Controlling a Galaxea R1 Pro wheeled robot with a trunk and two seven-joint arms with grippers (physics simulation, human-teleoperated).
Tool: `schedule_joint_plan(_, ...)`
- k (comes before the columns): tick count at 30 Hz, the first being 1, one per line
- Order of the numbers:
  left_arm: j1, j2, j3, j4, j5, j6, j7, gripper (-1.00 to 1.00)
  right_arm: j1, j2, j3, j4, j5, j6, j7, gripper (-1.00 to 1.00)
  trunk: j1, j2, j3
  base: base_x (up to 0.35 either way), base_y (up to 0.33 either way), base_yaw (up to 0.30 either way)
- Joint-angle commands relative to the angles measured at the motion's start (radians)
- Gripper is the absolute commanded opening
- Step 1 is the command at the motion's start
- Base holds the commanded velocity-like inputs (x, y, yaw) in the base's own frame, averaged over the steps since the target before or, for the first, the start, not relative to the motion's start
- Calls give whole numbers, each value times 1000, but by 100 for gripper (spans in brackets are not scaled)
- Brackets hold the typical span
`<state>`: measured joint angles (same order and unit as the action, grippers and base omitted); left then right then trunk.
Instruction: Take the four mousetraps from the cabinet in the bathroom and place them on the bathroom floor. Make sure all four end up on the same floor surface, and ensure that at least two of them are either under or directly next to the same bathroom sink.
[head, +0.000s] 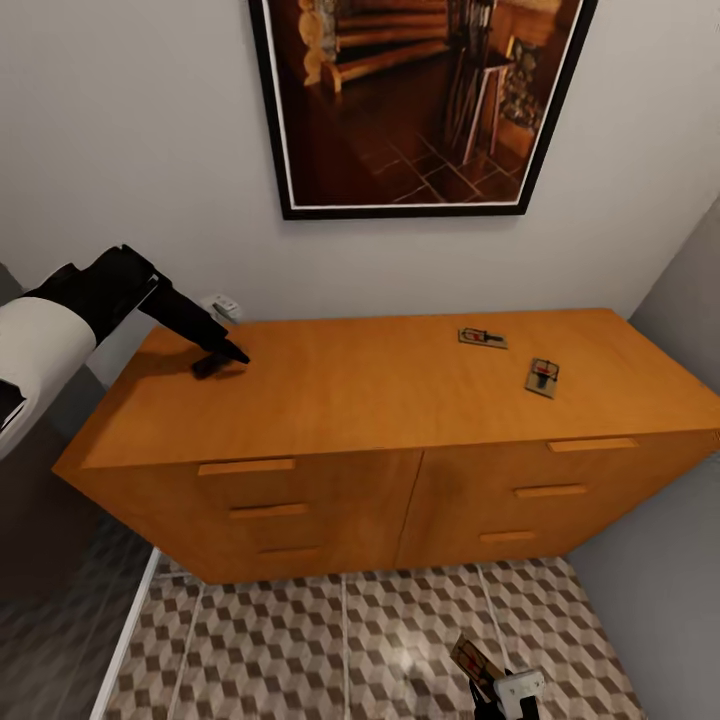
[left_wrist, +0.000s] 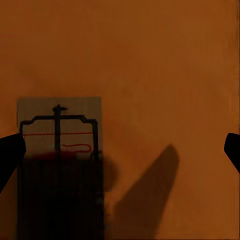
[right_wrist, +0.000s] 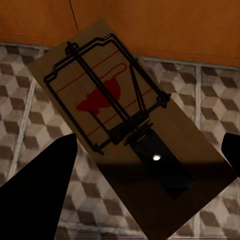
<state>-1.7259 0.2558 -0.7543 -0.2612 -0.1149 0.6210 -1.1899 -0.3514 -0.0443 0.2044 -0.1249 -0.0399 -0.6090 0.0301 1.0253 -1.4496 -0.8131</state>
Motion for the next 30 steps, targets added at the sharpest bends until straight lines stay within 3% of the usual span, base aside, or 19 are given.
schedule_joint_plan(1,0,0,6,-3,-10,9,-7,100,-1,0,3,1,-5,-3,4,-100,0,0,-1,-199,-3,0)
schedule_joint_plan(10,0,2,7,-3,-9,9,-7,100,0,0,3,1,-5,-3,4,-100,0,0,-1,-265,-1,0)
schedule_joint_plan(30,0,4,7,-3,-11,9,-7,100,-1,0,3,1,-5,-2,4,-100,0,0,-1,-31,54,0)
